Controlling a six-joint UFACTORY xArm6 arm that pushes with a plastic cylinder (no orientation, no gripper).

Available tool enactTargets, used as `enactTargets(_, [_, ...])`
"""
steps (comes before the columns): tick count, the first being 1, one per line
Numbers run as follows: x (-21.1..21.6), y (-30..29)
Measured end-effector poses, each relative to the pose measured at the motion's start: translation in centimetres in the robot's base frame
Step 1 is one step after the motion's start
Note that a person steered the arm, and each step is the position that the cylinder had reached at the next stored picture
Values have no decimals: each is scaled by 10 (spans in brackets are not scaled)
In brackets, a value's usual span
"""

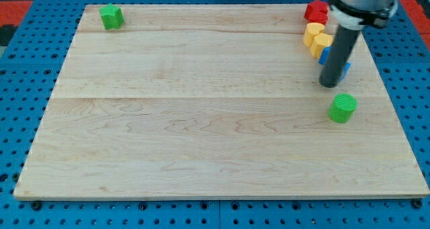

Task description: Slide the red blocks diagonal to each other

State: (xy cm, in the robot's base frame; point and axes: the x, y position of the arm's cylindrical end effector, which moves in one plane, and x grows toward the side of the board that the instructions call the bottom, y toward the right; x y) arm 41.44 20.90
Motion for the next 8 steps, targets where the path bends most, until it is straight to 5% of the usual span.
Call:
enactTargets(3, [-16,99])
enactTargets(4, [-70,112])
enactTargets(6, [-196,87])
enactTargets(8, [-207,-1])
